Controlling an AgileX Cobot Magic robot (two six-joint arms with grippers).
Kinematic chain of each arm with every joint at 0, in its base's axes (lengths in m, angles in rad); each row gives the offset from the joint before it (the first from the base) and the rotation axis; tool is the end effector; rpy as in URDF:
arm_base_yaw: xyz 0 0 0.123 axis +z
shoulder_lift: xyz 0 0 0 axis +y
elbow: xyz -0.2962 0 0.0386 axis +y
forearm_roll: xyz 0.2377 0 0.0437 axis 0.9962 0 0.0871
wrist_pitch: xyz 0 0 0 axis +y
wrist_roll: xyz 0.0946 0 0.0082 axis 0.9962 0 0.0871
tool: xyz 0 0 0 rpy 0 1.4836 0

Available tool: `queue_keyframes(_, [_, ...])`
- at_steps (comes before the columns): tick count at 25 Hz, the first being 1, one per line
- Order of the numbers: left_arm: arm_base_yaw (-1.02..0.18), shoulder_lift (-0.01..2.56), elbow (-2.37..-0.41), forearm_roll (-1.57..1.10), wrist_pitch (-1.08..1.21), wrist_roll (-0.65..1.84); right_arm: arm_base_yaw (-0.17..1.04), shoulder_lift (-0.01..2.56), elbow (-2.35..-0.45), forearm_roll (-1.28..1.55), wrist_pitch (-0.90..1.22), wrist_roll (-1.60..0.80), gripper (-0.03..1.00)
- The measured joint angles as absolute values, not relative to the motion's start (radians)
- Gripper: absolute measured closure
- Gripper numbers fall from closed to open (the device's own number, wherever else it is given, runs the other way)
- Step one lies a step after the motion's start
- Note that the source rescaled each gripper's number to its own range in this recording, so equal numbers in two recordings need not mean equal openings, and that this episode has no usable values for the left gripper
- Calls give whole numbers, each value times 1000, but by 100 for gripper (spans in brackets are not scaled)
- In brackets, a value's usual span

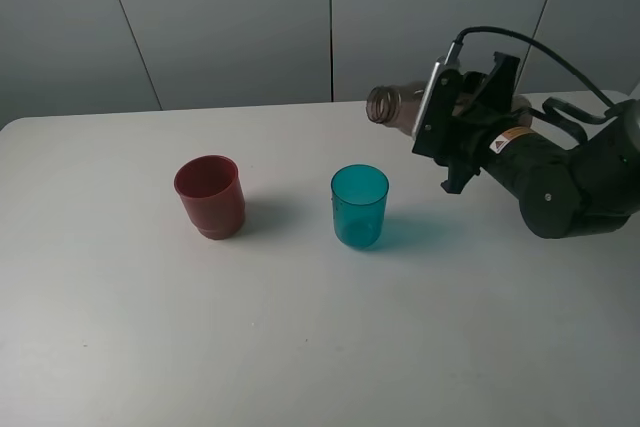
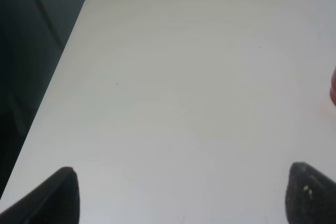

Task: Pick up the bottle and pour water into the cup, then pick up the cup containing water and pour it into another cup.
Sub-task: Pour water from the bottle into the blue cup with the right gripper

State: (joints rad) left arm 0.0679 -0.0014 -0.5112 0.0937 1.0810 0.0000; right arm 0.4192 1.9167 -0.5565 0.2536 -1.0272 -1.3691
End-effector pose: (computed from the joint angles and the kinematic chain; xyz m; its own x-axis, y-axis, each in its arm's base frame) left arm -0.0271 0.0060 0.2721 -0.4659 0.0124 -0.8847 -0.1202 0.9897 0.0772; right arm 0.2995 0.1111 0.1413 0.1192 -0.9567 -0.2655 -0.2904 0.2221 -0.9308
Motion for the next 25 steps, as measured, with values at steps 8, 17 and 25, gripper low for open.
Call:
queue_keyframes(8, [68, -1, -511, 94, 1081, 0, 404, 1917, -555, 230, -1027, -1447, 97])
queue_keyframes(17, [68, -1, -511, 94, 1081, 0, 371, 1917, -525, 142, -1026, -1448, 97])
queue_keyframes(25, [68, -1, -511, 94, 1081, 0, 371, 1917, -521, 140, -1026, -1489, 97])
